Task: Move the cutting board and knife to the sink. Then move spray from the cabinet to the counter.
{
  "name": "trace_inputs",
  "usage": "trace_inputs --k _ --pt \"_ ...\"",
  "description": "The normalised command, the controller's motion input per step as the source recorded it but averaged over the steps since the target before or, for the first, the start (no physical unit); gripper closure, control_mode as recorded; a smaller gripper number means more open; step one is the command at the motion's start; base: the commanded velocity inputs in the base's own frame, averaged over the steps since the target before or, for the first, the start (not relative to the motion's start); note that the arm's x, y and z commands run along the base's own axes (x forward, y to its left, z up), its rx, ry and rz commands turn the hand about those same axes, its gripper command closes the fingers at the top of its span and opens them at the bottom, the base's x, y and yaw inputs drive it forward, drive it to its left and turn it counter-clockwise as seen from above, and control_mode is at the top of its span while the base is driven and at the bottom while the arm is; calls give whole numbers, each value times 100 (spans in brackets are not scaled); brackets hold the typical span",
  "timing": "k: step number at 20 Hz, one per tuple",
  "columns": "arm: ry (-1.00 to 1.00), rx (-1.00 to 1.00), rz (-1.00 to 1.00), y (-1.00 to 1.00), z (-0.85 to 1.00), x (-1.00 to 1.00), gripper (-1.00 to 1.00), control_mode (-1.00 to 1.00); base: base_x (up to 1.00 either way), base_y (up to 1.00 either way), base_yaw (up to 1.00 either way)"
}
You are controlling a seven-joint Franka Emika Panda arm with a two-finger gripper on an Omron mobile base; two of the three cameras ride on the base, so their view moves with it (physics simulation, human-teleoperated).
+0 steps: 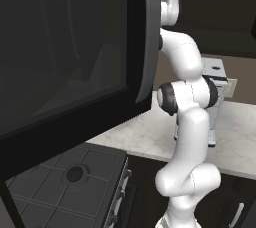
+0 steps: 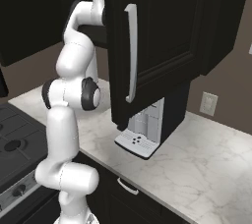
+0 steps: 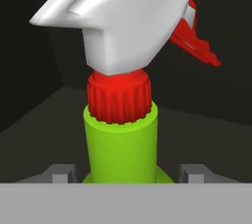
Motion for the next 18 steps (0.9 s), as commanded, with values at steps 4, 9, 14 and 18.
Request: trace_inputs --k 4,9,14,18 --pt "-10 0 0 0 -7 -47 100 -100 0 0 0" --pt "-12 0 0 0 -7 -54 100 -100 0 0 0" --pt "-9 0 0 1 -11 -53 100 -100 0 0 0" --pt "-5 0 0 0 -1 -58 100 -100 0 0 0"
